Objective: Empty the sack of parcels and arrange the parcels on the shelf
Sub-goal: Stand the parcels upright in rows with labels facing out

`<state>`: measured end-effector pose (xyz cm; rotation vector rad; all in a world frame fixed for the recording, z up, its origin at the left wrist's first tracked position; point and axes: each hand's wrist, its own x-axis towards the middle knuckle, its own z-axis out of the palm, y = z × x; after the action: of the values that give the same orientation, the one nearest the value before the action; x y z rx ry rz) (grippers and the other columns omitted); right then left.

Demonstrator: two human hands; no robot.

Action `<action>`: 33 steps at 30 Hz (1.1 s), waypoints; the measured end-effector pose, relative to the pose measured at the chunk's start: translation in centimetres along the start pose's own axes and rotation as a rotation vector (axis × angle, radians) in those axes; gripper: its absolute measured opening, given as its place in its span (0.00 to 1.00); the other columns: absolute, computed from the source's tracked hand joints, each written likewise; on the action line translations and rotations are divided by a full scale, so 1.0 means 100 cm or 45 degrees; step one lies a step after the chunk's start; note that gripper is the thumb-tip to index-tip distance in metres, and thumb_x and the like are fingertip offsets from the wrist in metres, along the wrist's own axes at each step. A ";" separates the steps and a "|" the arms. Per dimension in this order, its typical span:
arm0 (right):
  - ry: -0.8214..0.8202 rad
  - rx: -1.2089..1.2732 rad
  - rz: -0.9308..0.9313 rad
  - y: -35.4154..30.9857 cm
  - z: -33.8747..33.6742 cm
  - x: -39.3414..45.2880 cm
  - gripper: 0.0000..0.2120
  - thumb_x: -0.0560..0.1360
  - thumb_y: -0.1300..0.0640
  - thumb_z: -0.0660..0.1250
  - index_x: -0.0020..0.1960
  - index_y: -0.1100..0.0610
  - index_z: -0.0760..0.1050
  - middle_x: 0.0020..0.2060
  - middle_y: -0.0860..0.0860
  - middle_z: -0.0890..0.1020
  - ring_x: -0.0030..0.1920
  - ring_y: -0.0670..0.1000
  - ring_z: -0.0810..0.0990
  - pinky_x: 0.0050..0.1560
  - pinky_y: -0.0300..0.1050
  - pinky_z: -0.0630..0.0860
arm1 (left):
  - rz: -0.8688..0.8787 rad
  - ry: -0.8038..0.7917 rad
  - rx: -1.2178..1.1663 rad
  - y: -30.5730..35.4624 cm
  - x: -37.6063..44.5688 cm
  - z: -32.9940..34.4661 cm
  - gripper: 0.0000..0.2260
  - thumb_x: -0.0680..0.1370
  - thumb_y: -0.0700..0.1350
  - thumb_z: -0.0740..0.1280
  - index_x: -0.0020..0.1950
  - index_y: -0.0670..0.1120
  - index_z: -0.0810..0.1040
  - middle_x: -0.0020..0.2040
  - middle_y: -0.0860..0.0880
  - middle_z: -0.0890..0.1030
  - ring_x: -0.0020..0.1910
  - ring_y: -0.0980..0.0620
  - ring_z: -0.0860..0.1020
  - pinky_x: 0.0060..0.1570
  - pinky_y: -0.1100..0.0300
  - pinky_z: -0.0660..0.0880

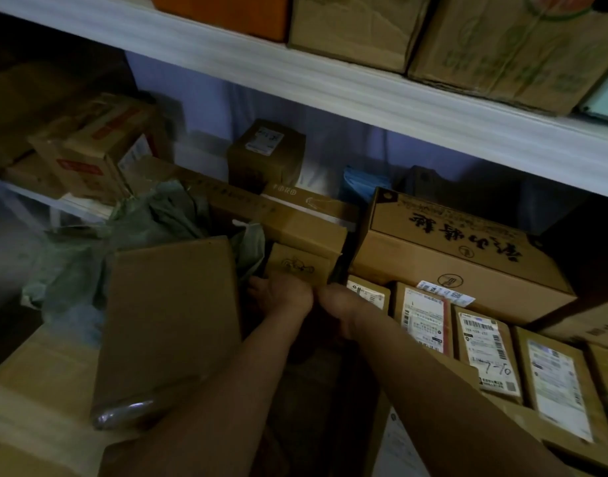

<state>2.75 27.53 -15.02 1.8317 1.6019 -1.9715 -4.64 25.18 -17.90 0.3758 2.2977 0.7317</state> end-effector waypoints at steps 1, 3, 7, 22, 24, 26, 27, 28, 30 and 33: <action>-0.009 0.039 -0.007 -0.001 -0.003 -0.003 0.11 0.80 0.53 0.59 0.47 0.58 0.76 0.40 0.56 0.80 0.38 0.55 0.79 0.36 0.46 0.76 | 0.021 -0.004 -0.038 0.002 -0.003 -0.001 0.19 0.79 0.45 0.59 0.69 0.40 0.67 0.73 0.41 0.57 0.69 0.39 0.63 0.68 0.46 0.65; -0.012 0.127 -0.018 -0.001 -0.011 -0.008 0.14 0.81 0.51 0.58 0.53 0.59 0.77 0.47 0.58 0.81 0.46 0.57 0.81 0.48 0.51 0.79 | 0.078 0.024 -0.053 0.007 -0.007 -0.008 0.20 0.78 0.45 0.60 0.68 0.40 0.68 0.70 0.41 0.60 0.65 0.39 0.66 0.65 0.46 0.69; 0.081 0.061 -0.050 -0.004 -0.027 -0.023 0.14 0.81 0.47 0.57 0.52 0.56 0.74 0.43 0.52 0.77 0.43 0.51 0.76 0.51 0.48 0.73 | 0.192 0.081 0.015 0.015 -0.020 -0.028 0.17 0.79 0.45 0.60 0.65 0.41 0.71 0.69 0.40 0.64 0.65 0.40 0.66 0.64 0.48 0.68; 0.179 0.588 -0.216 0.021 -0.019 -0.019 0.50 0.57 0.42 0.79 0.73 0.48 0.58 0.61 0.55 0.74 0.60 0.60 0.74 0.62 0.63 0.72 | 0.588 -0.199 -0.417 -0.004 -0.053 -0.047 0.16 0.79 0.38 0.55 0.49 0.57 0.77 0.56 0.54 0.76 0.59 0.51 0.73 0.63 0.51 0.70; 0.109 0.657 -0.197 0.020 -0.021 -0.023 0.50 0.54 0.40 0.78 0.71 0.46 0.61 0.60 0.56 0.76 0.57 0.63 0.76 0.57 0.65 0.74 | 0.583 -0.010 -0.472 -0.004 -0.051 -0.056 0.13 0.80 0.38 0.57 0.56 0.53 0.76 0.58 0.52 0.75 0.58 0.51 0.74 0.59 0.55 0.72; -0.017 0.762 -0.214 0.019 -0.028 -0.030 0.45 0.54 0.37 0.76 0.68 0.47 0.67 0.59 0.59 0.78 0.57 0.64 0.78 0.56 0.66 0.73 | 0.480 0.031 -0.633 -0.004 -0.046 -0.068 0.11 0.80 0.41 0.59 0.60 0.50 0.74 0.59 0.50 0.75 0.54 0.51 0.75 0.51 0.56 0.73; -0.078 0.818 -0.260 0.019 -0.034 -0.033 0.38 0.58 0.38 0.73 0.65 0.48 0.71 0.57 0.59 0.80 0.57 0.64 0.78 0.57 0.65 0.73 | 0.390 -0.049 -0.716 -0.003 -0.045 -0.074 0.10 0.81 0.43 0.59 0.61 0.49 0.74 0.58 0.49 0.75 0.52 0.51 0.75 0.49 0.57 0.72; -0.132 0.880 -0.303 0.021 -0.040 -0.036 0.32 0.62 0.40 0.70 0.62 0.50 0.73 0.54 0.59 0.82 0.55 0.63 0.78 0.57 0.62 0.73 | 0.287 -0.180 -0.778 -0.003 -0.045 -0.079 0.11 0.80 0.46 0.60 0.62 0.49 0.73 0.58 0.48 0.76 0.52 0.51 0.75 0.50 0.56 0.71; -0.263 0.988 -0.341 0.026 -0.050 -0.039 0.23 0.65 0.42 0.65 0.57 0.52 0.76 0.47 0.58 0.83 0.49 0.60 0.79 0.51 0.56 0.73 | 0.108 -0.484 -0.872 -0.003 -0.050 -0.088 0.15 0.79 0.51 0.62 0.63 0.47 0.72 0.56 0.47 0.77 0.55 0.48 0.74 0.54 0.52 0.69; -0.421 1.024 -0.391 0.029 -0.047 -0.045 0.32 0.55 0.43 0.74 0.57 0.53 0.77 0.46 0.59 0.83 0.47 0.59 0.79 0.50 0.54 0.73 | -0.039 -0.852 -0.978 -0.007 -0.056 -0.094 0.17 0.75 0.55 0.66 0.58 0.46 0.76 0.51 0.43 0.80 0.52 0.44 0.77 0.47 0.50 0.73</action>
<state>9.39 26.56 -12.56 1.2991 1.1147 -3.1835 -7.05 18.39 -9.67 0.1759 1.2781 1.1850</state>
